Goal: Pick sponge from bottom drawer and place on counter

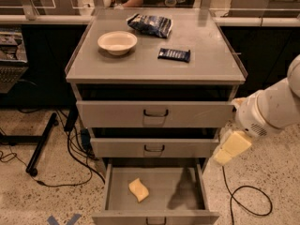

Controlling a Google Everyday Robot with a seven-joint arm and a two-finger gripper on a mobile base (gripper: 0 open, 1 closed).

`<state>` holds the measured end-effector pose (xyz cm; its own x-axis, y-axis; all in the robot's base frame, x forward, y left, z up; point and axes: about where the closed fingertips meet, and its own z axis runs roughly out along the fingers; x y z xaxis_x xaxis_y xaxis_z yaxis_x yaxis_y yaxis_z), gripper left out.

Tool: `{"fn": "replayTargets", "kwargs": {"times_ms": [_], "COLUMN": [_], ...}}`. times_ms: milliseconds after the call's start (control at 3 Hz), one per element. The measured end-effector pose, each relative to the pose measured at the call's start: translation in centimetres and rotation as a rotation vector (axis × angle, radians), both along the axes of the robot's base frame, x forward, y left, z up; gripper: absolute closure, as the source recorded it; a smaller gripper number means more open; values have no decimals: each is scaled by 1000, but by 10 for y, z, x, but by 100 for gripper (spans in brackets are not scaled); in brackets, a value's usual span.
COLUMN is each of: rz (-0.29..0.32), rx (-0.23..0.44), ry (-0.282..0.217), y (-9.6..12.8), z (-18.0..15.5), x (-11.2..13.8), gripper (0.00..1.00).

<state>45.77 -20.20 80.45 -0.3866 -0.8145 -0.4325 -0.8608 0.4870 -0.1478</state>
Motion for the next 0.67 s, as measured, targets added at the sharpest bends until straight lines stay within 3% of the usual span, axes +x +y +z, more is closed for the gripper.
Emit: {"fn": "replayTargets", "kwargs": {"times_ms": [667], "rz": [-87], "rx": [94], "ry": [111], "y": [43], "z": [-127], "x": [-23], "gripper": [0]}}
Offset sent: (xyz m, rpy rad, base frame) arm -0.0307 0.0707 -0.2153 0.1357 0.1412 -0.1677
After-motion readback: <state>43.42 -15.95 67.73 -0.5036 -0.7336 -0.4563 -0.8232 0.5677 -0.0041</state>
